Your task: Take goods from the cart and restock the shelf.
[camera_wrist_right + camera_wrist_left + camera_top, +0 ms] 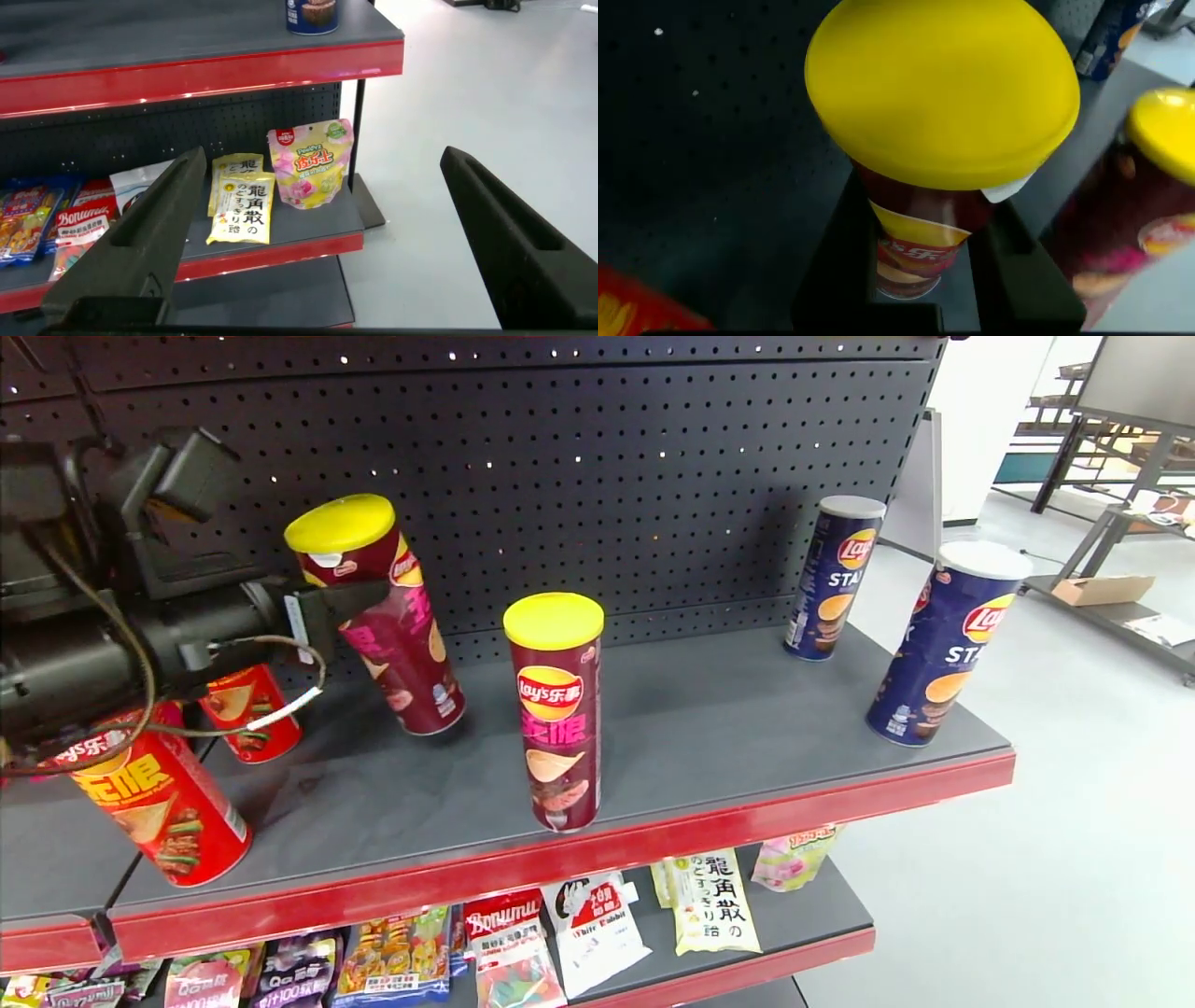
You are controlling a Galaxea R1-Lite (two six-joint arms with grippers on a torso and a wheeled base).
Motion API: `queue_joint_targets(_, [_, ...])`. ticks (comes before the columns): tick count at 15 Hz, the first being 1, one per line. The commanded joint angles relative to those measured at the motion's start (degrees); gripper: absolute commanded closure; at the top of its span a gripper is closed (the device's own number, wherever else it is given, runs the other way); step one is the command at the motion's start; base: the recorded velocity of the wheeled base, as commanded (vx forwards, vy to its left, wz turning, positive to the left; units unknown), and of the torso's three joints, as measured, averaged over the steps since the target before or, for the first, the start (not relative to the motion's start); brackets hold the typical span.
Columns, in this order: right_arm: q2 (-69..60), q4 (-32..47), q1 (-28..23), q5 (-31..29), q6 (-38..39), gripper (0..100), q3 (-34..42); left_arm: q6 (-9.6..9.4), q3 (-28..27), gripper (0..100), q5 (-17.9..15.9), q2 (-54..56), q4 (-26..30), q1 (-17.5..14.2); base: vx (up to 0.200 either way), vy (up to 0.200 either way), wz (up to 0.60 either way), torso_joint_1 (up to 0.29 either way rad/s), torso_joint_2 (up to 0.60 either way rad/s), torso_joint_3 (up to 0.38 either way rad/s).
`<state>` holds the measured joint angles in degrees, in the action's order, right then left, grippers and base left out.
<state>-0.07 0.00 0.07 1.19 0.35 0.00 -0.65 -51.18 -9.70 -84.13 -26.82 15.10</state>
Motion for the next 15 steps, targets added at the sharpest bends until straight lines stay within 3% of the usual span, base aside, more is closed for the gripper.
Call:
queue_joint_targets(1, [0.1,0.0,0.0,0.0,0.0,0,0.0,1.17,-4.6,100,1.6,-7.3,-0.4,2.7,0.0,0.0,0.0,0.0,0.0,0.0])
queue_joint_targets(2, [0.1,0.0,0.0,0.0,0.0,0,0.0,1.96,-7.0,100,4.0,-10.3,-0.5,3.9,0.0,0.0,0.0,0.0,0.0,0.0])
queue_joint_targets(5, [0.1,0.0,0.0,0.0,0.0,0,0.0,4.78,-11.8,100,5.1,-14.9,-0.9,5.6,0.0,0.0,0.0,0.0,0.0,0.0])
queue_joint_targets(15, [0.1,0.0,0.0,0.0,0.0,0,0.0,4.6,-21.0,100,5.0,-26.2,-2.6,7.6,0.0,0.0,0.0,0.0,0.0,0.0])
